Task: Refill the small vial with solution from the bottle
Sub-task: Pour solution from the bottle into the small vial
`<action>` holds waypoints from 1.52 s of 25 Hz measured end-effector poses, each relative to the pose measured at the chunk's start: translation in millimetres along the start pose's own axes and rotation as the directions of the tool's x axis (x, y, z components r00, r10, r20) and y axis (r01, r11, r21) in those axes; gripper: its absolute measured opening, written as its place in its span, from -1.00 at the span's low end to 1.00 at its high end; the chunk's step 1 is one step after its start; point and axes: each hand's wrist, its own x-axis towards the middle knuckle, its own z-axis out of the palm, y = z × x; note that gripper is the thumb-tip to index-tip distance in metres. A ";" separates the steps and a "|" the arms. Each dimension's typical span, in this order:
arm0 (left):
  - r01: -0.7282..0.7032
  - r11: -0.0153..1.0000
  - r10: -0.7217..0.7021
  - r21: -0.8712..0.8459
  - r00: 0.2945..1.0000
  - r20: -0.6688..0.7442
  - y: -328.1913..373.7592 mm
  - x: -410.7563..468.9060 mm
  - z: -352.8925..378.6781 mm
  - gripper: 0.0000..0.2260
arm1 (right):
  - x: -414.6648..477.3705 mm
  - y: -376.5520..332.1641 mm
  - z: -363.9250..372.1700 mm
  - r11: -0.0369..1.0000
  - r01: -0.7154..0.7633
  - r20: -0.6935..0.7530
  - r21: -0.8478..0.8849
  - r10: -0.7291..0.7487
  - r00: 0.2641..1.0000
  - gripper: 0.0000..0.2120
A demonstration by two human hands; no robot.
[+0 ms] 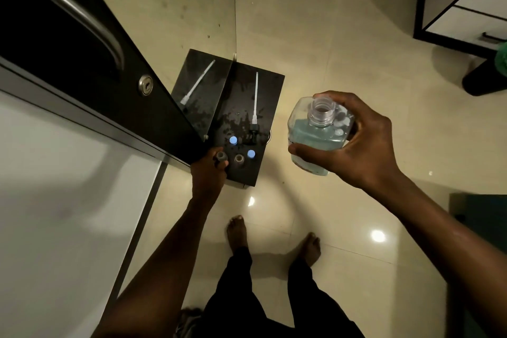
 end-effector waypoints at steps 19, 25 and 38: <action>-0.519 0.627 0.362 0.581 0.854 0.374 35.5 19.8 -7.4 -0.61 | -31.5 9.5 -24.3 0.999 -0.052 -0.041 -0.010 0.051 0.998 -0.28; -0.508 0.622 0.317 0.596 0.859 0.401 38.9 23.0 -6.1 -0.88 | -40.3 10.9 -35.0 0.997 -0.073 -0.070 0.015 0.074 0.995 -0.27; -0.374 0.897 0.401 -0.236 0.913 0.079 207.8 -52.2 -152.0 -0.75 | -27.6 -62.5 -73.0 0.995 0.030 -0.162 -0.098 -0.046 0.986 -0.28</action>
